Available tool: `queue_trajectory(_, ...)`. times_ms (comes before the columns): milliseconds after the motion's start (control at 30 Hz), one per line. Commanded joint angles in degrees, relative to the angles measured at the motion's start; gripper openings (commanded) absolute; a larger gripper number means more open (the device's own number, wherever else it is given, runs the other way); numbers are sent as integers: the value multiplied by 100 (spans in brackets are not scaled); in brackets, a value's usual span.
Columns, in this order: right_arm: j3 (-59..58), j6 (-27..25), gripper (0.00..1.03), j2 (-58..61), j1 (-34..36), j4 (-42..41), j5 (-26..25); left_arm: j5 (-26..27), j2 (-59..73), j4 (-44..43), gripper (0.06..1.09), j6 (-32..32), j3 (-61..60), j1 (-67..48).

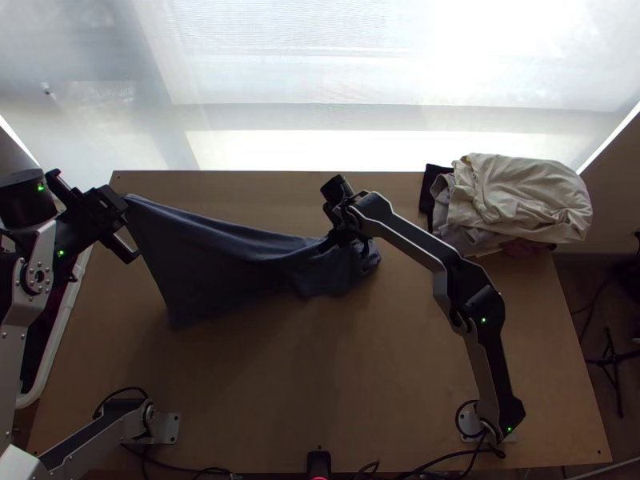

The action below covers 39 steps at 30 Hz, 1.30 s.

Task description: Fold the t-shirt

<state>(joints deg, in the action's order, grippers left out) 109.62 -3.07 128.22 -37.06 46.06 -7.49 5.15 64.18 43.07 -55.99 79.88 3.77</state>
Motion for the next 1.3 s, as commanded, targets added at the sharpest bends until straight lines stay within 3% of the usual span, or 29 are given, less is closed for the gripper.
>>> queue_trajectory(0, -64, -1, 3, -720, 23, 78, 28, 4, 50, -141, 14, 44, 98, 106)
queue_trajectory(400, 279, -27, 3, -3119, 419, 1651, 72, 531, 288, 545, 14, 809, 1153, 695)
queue_trajectory(733, -284, -150, 3, -5308, 603, 2091, 292, 1085, -547, 545, 15, 2162, 1258, 809)
queue_trajectory(900, -706, 123, 3, -6345, 893, 2117, 1109, 1770, -1004, 782, 15, 2856, 1267, 555)
queue_trajectory(1000, -697, 360, 3, -6934, 1254, 2126, 1671, 1823, -1083, 1010, 15, 3340, 1645, -78)
queue_trajectory(1133, -855, 465, 3, -7654, 1623, 2126, 2049, 1823, -1250, 1037, 15, 4140, 1812, -1019)
queue_trajectory(1267, -908, 843, 3, -8217, 2387, 2082, 3201, 2148, -1452, 1010, 15, 4825, 1865, -1449)
